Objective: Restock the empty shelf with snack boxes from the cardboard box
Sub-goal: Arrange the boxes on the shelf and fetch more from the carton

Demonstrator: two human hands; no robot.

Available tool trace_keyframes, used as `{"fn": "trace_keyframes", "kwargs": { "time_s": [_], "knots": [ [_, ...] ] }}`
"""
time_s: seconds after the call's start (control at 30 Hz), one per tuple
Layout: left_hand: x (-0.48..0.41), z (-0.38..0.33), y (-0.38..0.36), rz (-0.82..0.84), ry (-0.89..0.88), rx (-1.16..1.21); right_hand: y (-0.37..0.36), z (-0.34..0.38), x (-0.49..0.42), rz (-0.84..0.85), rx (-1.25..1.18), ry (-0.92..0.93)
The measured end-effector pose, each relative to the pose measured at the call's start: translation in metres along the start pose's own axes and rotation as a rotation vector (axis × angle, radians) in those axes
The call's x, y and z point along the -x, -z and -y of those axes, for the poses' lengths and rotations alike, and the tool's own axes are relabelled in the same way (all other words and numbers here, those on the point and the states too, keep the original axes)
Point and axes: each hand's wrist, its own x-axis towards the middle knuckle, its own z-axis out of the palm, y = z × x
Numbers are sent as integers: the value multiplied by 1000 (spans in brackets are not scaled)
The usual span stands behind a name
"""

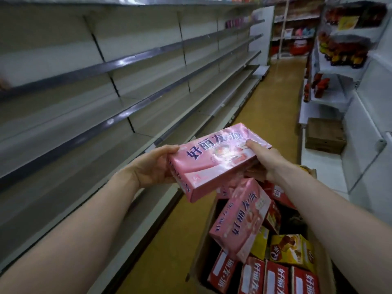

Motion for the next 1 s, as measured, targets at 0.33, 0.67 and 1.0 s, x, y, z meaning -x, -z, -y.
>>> {"fn": "trace_keyframes", "kwargs": {
  "time_s": [0.33, 0.67, 1.0],
  "knots": [
    [81, -47, 75, -566, -319, 288, -116, 39, 37, 394, -119, 118],
    [187, -91, 166, -752, -571, 373, -243, 85, 99, 658, -69, 191],
    [264, -111, 265, -874, -655, 314, -373, 96, 132, 771, -81, 212]
  ]
}}
